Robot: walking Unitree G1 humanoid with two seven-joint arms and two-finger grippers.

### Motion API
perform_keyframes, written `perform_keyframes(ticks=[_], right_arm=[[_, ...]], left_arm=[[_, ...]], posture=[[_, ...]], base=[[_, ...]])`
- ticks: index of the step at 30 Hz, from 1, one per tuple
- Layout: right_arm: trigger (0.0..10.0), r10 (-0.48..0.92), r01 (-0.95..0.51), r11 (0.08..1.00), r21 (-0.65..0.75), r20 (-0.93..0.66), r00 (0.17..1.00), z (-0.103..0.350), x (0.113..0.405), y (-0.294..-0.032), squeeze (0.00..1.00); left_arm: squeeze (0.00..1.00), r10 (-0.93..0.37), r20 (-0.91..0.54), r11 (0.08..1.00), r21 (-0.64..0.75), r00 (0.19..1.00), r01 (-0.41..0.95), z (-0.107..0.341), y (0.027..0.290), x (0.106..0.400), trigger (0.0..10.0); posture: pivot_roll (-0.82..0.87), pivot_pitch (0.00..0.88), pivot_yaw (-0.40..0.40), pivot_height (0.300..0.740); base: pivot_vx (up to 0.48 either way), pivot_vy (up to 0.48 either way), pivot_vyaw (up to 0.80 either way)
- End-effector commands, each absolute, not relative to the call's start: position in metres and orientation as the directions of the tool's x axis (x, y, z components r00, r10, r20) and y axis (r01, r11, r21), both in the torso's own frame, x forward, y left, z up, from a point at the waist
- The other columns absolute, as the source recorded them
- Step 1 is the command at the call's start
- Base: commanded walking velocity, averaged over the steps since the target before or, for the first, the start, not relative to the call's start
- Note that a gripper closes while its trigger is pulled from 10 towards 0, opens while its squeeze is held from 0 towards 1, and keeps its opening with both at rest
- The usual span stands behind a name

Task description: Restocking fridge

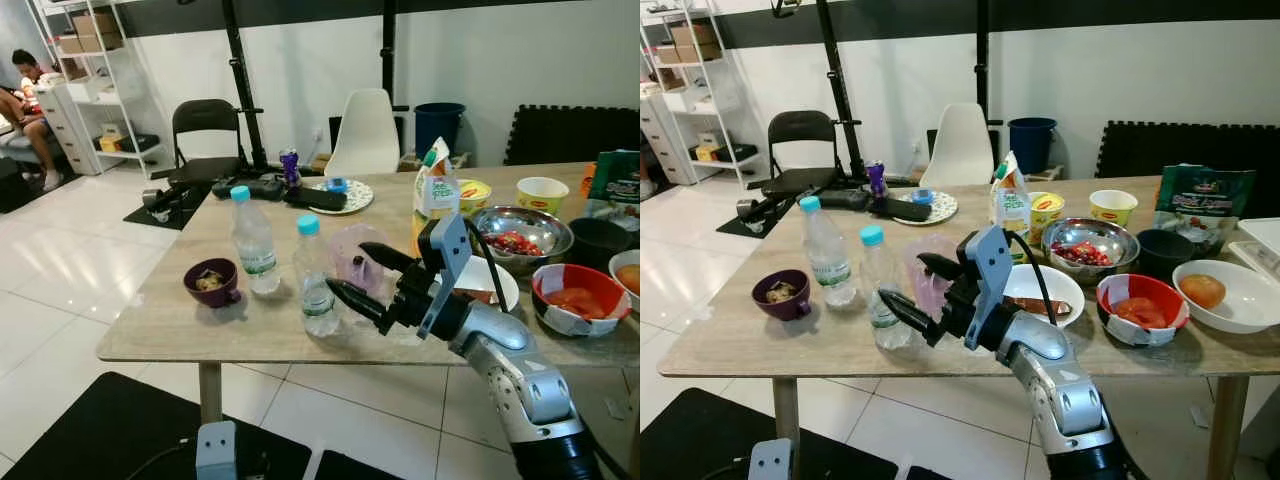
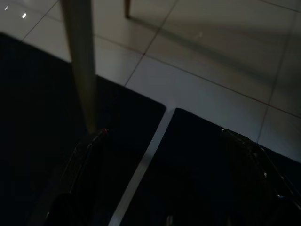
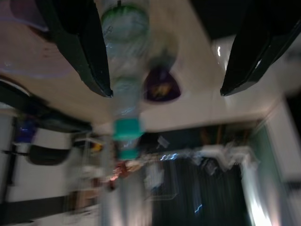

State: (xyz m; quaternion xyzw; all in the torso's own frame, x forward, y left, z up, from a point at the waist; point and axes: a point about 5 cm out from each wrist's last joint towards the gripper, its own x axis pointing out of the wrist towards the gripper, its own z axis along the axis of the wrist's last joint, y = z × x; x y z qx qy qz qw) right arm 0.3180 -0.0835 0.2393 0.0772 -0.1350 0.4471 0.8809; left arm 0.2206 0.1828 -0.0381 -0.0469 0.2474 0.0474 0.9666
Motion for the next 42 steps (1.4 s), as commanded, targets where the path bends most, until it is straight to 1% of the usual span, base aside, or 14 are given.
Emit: perform_keyframes(ticks=[1,3,4,7,8,9,10,12,16,17,25,27,31,42], right_arm=[[10.0,0.750,-0.828,0.561,0.031,0.405,0.523,0.266,0.316,-0.081,1.00],[10.0,0.750,-0.835,0.549,0.030,0.424,0.508,0.274,0.315,-0.077,1.00],[10.0,0.752,-0.837,0.548,0.004,0.436,0.494,0.281,0.316,-0.072,1.00],[10.0,0.723,-0.790,0.609,-0.063,0.453,0.522,0.295,0.326,-0.060,1.00],[10.0,0.709,-0.765,0.638,-0.083,0.450,0.542,0.296,0.331,-0.059,0.73],[10.0,0.709,-0.765,0.638,-0.083,0.450,0.542,0.296,0.331,-0.059,0.73],[10.0,0.698,-0.747,0.658,-0.096,0.450,0.557,0.297,0.333,-0.059,0.00],[10.0,0.702,-0.720,0.681,-0.129,0.393,0.594,0.291,0.345,-0.054,0.00],[10.0,0.709,-0.719,0.683,-0.128,0.350,0.612,0.288,0.351,-0.048,0.00],[10.0,0.726,-0.722,0.678,-0.139,0.278,0.628,0.283,0.360,-0.040,0.00],[10.0,0.714,-0.691,0.700,-0.181,0.212,0.668,0.278,0.379,-0.026,0.00],[10.0,0.718,-0.694,0.696,-0.186,0.205,0.665,0.279,0.380,-0.023,0.00],[10.0,0.772,-0.757,0.634,-0.159,0.186,0.607,0.279,0.379,-0.011,0.00],[10.0,0.814,-0.803,0.579,-0.143,0.157,0.559,0.272,0.379,0.001,0.00]], left_arm=[[0.00,0.063,-0.474,0.991,-0.074,0.878,-0.111,-0.038,0.179,0.219,10.0],[0.00,0.072,-0.477,0.990,-0.076,0.876,-0.123,-0.038,0.180,0.219,10.0],[0.00,0.078,-0.481,0.989,-0.076,0.873,-0.131,-0.038,0.181,0.218,10.0],[0.00,0.080,-0.483,0.989,-0.074,0.872,-0.131,-0.038,0.181,0.217,10.0],[0.00,0.080,-0.482,0.989,-0.074,0.872,-0.132,-0.038,0.181,0.218,10.0],[0.00,0.080,-0.482,0.989,-0.074,0.872,-0.132,-0.038,0.181,0.218,10.0],[0.00,0.080,-0.481,0.988,-0.075,0.873,-0.132,-0.038,0.181,0.218,10.0],[0.00,0.081,-0.479,0.989,-0.072,0.874,-0.131,-0.036,0.183,0.220,10.0],[0.00,0.081,-0.478,0.989,-0.069,0.875,-0.129,-0.035,0.185,0.221,10.0],[0.00,0.079,-0.479,0.990,-0.069,0.874,-0.127,-0.034,0.185,0.223,10.0],[0.00,0.070,-0.487,0.990,-0.073,0.870,-0.121,-0.034,0.183,0.222,10.0],[0.00,0.072,-0.489,0.990,-0.074,0.869,-0.124,-0.034,0.183,0.221,10.0],[0.00,0.081,-0.492,0.987,-0.080,0.867,-0.138,-0.035,0.183,0.217,10.0],[0.00,0.084,-0.513,0.987,-0.073,0.854,-0.141,-0.037,0.185,0.213,10.0]], posture=[[0.04,0.094,0.045,0.740],[0.04,0.094,0.045,0.740],[0.04,0.093,0.046,0.740],[0.04,0.094,0.045,0.740],[0.04,0.097,0.047,0.740],[0.04,0.097,0.047,0.740],[0.04,0.097,0.047,0.740],[0.04,0.102,0.049,0.740],[0.03,0.110,0.050,0.740],[0.04,0.121,0.047,0.740],[0.05,0.139,0.041,0.740],[0.06,0.144,0.033,0.740],[0.07,0.153,0.025,0.740],[0.07,0.156,0.027,0.740]], base=[[0.000,0.000,0.00],[0.000,0.000,0.00],[0.000,0.000,0.00],[0.000,0.000,0.00],[0.000,0.000,0.00],[0.000,0.000,0.00],[0.000,0.000,0.00],[0.000,0.000,0.00],[0.000,0.000,0.00],[0.000,0.000,0.00],[0.000,0.000,0.00],[0.000,0.000,0.00],[0.000,0.000,0.00],[0.000,0.000,0.00]])
